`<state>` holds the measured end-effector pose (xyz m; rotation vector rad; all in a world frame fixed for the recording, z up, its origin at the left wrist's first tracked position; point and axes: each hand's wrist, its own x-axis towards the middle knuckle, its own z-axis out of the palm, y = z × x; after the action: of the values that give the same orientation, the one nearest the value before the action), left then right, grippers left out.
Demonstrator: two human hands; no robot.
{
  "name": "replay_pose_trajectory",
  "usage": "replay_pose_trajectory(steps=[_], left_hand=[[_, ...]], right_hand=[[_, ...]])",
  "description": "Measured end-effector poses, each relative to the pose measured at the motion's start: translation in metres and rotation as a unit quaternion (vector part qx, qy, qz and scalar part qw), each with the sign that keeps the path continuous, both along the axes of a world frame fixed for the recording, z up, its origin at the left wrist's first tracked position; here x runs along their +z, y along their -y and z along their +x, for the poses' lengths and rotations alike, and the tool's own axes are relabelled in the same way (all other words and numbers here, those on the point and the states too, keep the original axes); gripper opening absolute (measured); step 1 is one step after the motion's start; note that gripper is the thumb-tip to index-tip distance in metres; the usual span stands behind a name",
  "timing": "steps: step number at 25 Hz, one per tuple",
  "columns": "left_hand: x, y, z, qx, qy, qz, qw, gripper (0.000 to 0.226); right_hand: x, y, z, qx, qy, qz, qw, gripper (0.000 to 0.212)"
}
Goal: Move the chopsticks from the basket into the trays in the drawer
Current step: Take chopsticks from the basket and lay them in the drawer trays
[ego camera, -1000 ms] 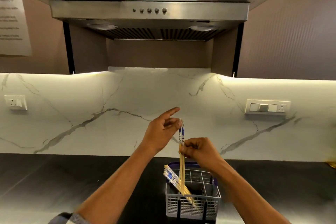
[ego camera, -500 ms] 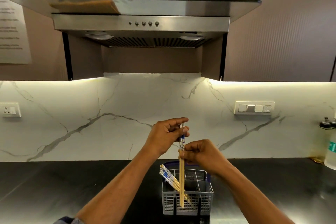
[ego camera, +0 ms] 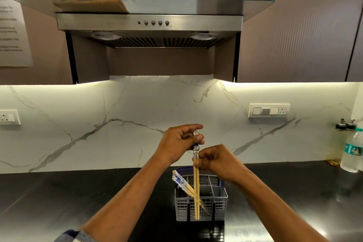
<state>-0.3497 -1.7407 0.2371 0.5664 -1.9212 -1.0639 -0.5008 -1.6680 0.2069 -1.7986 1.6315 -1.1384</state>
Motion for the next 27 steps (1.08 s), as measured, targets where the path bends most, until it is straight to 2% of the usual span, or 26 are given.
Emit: replay_pose_trajectory(steps=[5,9,13,17,20,24,27], left_hand=[[-0.006,-0.002,-0.001,0.007,-0.037,0.018,0.999,0.029],[-0.014,-0.003,0.002,0.005,-0.089,0.072,0.993,0.025],[-0.039,-0.009,-0.001,-0.005,-0.09,0.134,0.987,0.025],[-0.095,-0.026,-0.006,-0.003,-0.106,0.241,0.965,0.026],[-0.15,-0.046,-0.011,-0.001,-0.087,0.3,0.95,0.026],[-0.226,-0.078,-0.021,-0.007,-0.049,0.335,0.941,0.029],[-0.27,-0.093,-0.023,0.002,-0.044,0.367,0.929,0.026]], right_hand=[[-0.009,-0.008,0.002,-0.017,0.07,-0.001,0.997,0.012],[-0.04,-0.026,0.008,-0.052,0.12,-0.001,0.991,0.011],[-0.078,-0.042,0.006,-0.06,0.194,0.038,0.979,0.012],[-0.122,-0.061,-0.002,-0.075,0.241,0.123,0.96,0.011],[-0.166,-0.084,-0.004,-0.079,0.216,0.202,0.952,0.011],[-0.224,-0.122,0.0,-0.071,0.17,0.277,0.943,0.012],[-0.254,-0.144,0.002,-0.091,0.176,0.318,0.927,0.015]])
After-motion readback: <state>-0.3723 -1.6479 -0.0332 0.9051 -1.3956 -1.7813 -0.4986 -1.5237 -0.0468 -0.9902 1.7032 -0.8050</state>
